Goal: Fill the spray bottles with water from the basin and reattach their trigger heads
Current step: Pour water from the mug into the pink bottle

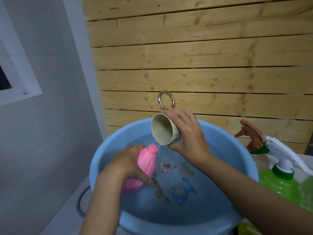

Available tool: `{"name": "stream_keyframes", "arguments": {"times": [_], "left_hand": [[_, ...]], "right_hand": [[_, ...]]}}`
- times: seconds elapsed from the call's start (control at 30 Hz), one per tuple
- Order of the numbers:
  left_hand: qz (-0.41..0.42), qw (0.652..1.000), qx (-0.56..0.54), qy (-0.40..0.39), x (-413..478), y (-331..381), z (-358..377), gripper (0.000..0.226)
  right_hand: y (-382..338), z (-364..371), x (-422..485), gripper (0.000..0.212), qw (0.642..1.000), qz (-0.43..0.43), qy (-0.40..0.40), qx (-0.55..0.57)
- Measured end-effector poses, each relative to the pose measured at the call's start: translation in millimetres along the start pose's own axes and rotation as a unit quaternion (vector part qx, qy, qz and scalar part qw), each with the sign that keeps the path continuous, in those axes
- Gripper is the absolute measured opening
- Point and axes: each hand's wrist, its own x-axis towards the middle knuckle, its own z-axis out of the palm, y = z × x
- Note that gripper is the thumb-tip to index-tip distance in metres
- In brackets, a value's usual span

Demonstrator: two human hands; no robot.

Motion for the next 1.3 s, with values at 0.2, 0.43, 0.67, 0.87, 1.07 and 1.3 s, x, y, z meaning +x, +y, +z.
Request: {"name": "stream_keyframes", "arguments": {"times": [0.2,0.43,0.67,0.87,1.07,1.3], "left_hand": [[-0.002,1.000,-0.004,-0.001,0.2,-0.3,0.3,0.083],[0.000,1.000,-0.001,0.001,0.4,0.2,0.2,0.085],[0.000,1.000,-0.006,-0.006,1.6,-0.9,0.7,0.082],[-0.001,1.000,-0.003,-0.006,2.2,-1.5,1.5,0.082],[-0.002,1.000,-0.004,-0.013,2.5,-1.0,0.8,0.084],[0.003,1.000,0.001,-0.013,1.3,-0.4,0.4,0.085]], "right_hand": [[-1.6,-0.8,0.1,0.099,1.000,-0.008,0.009,-0.014],[-3.7,-2.3,-0.1,0.101,0.999,-0.013,0.020,-0.026],[-6.2,-3.8,0.6,0.100,0.998,-0.030,0.030,-0.041],[-7.8,-5.7,1.1,0.100,0.998,-0.041,0.030,-0.043],[-10.2,-7.0,1.8,0.100,0.997,-0.048,0.034,-0.049],[-13.7,-9.5,2.7,0.097,0.995,-0.069,0.032,-0.061]]}}
